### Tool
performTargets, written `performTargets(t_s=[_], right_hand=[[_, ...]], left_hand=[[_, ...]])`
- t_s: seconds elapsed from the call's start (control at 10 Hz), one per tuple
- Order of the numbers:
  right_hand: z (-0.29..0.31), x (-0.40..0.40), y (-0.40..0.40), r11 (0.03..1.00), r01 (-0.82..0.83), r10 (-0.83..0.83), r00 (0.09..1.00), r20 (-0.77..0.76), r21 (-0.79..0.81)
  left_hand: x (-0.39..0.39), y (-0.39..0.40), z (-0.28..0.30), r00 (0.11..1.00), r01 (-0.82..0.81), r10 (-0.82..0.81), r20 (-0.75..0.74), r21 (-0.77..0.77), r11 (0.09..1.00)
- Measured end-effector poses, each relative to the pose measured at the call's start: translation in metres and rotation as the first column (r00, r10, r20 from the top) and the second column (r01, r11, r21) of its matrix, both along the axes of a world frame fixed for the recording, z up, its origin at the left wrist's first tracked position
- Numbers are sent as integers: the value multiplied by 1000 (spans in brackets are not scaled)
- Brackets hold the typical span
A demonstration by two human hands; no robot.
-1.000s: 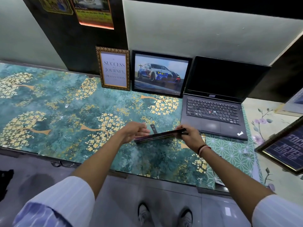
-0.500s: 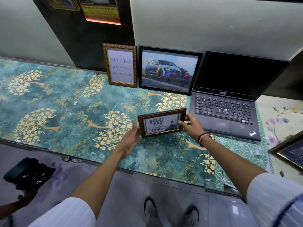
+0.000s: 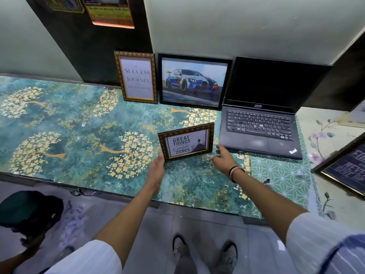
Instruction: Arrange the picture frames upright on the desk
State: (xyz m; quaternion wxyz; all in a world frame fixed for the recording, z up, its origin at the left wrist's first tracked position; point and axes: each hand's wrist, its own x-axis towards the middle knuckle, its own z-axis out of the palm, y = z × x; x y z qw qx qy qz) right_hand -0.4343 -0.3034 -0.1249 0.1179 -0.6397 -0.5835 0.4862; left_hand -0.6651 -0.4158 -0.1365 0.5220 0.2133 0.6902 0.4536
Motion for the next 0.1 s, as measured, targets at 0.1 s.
performTargets(t_s=[0.1], right_hand=[[-10, 12, -24, 996, 88, -89, 994, -68, -7]], left_hand=[[17, -9, -5, 995, -89, 87, -45, -24, 996]])
